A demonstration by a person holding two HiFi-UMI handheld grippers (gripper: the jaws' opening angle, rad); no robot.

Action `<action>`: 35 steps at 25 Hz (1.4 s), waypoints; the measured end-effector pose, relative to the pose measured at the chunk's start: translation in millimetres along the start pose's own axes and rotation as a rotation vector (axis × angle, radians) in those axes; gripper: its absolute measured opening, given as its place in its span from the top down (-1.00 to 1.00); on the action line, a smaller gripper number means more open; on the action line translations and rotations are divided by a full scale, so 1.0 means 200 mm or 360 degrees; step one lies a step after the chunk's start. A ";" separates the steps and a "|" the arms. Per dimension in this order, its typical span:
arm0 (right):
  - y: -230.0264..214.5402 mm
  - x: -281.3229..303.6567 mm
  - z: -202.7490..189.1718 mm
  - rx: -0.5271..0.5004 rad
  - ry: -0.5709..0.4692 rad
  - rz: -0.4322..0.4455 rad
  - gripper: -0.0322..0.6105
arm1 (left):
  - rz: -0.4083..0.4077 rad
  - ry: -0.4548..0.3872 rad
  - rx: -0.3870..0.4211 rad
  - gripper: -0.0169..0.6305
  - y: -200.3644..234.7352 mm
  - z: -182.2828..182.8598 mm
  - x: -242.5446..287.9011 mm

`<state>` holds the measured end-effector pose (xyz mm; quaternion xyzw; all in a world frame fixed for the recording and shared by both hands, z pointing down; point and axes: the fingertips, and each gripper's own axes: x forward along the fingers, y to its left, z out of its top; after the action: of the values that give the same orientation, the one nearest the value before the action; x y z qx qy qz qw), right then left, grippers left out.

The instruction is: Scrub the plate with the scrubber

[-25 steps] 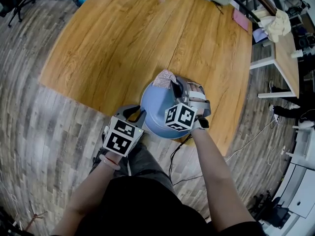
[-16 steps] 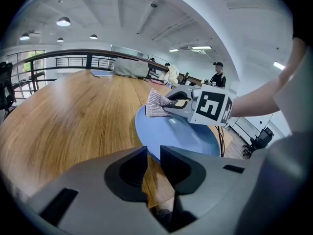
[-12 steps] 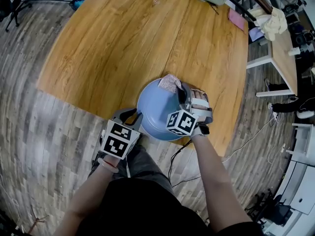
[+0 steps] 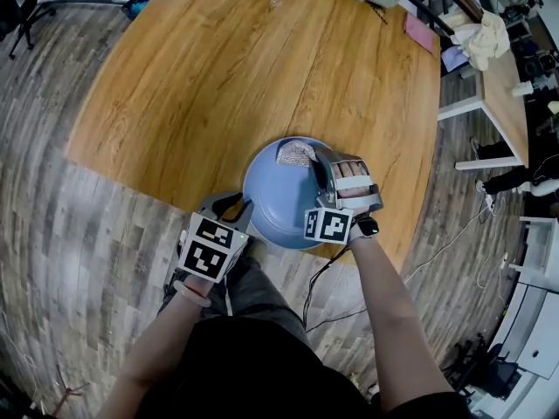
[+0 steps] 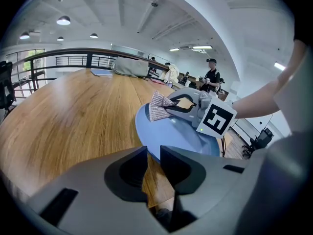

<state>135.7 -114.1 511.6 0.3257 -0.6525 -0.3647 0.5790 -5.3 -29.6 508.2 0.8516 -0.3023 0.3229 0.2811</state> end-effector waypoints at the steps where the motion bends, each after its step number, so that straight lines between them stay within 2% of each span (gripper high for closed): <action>1: 0.00 0.00 0.00 -0.0019 -0.0007 0.0013 0.66 | 0.0001 -0.0001 -0.0002 0.71 0.00 0.00 0.00; 5: 0.01 -0.01 -0.04 -0.0009 0.0022 0.0050 0.66 | 0.0006 0.0003 -0.0005 0.71 0.00 0.00 0.00; 13: 0.08 -0.11 -0.16 0.0371 0.0224 0.0143 0.66 | 0.0007 0.0007 -0.0020 0.71 -0.01 0.01 0.01; 22: 0.20 -0.29 -0.03 0.0462 0.0220 0.0239 0.66 | 0.0012 0.0002 -0.0010 0.71 0.00 0.00 0.02; 27: 0.26 -0.36 0.07 0.0504 0.0188 0.0375 0.66 | 0.0010 -0.0004 -0.0011 0.71 0.01 0.01 0.02; 35: 0.37 -0.43 0.22 0.0566 0.0207 0.0697 0.66 | 0.0006 -0.0008 -0.0014 0.71 0.00 0.01 0.02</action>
<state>102.8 1.9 527.0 0.2963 -0.7224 -0.0890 0.6184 -3.2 -31.8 509.7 0.8507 -0.3059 0.3200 0.2835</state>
